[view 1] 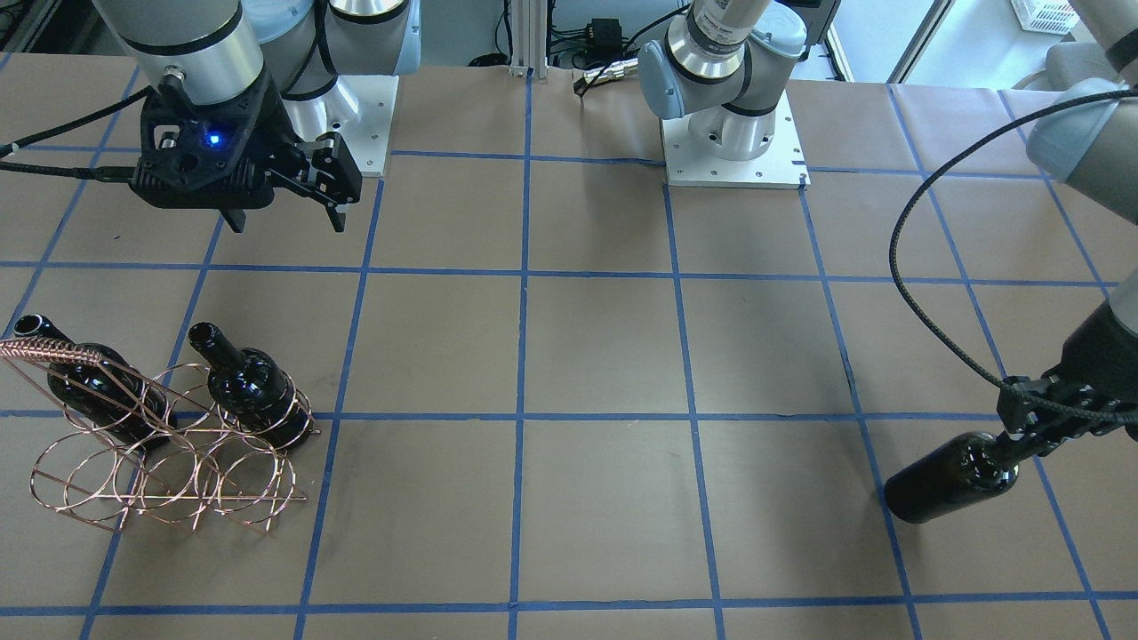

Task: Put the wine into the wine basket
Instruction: 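Carry the bottle with the left gripper toward the table center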

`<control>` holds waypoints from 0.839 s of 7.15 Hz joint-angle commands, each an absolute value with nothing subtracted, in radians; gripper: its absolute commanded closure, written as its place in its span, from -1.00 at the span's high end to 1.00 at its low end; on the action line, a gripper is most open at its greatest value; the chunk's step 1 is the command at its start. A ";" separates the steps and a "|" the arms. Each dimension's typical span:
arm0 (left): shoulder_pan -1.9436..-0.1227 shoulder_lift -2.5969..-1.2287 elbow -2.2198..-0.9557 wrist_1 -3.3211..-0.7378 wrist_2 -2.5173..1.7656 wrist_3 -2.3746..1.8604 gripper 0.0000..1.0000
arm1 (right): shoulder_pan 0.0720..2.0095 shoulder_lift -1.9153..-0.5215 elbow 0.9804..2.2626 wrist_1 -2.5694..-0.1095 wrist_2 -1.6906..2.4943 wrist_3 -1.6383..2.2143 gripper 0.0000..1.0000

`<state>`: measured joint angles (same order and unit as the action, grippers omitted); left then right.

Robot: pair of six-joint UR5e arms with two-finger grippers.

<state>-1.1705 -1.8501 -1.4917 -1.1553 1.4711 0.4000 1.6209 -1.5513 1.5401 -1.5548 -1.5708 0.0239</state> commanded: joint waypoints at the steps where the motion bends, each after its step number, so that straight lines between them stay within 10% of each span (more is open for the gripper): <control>1: -1.283 -1.728 -1.497 -1.297 1.540 0.243 -0.39 | 1.621 -1.551 1.540 -1.557 -1.571 0.023 1.00; 6: -1.784 -1.568 -1.631 -1.433 1.657 -0.570 -0.51 | 1.618 -1.551 1.540 -1.551 -1.572 0.023 1.00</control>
<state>-1.6521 -1.5737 -1.6078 -1.4330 1.6364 -0.3505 1.6188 -1.5508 1.5401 -1.5522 -1.5721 0.0230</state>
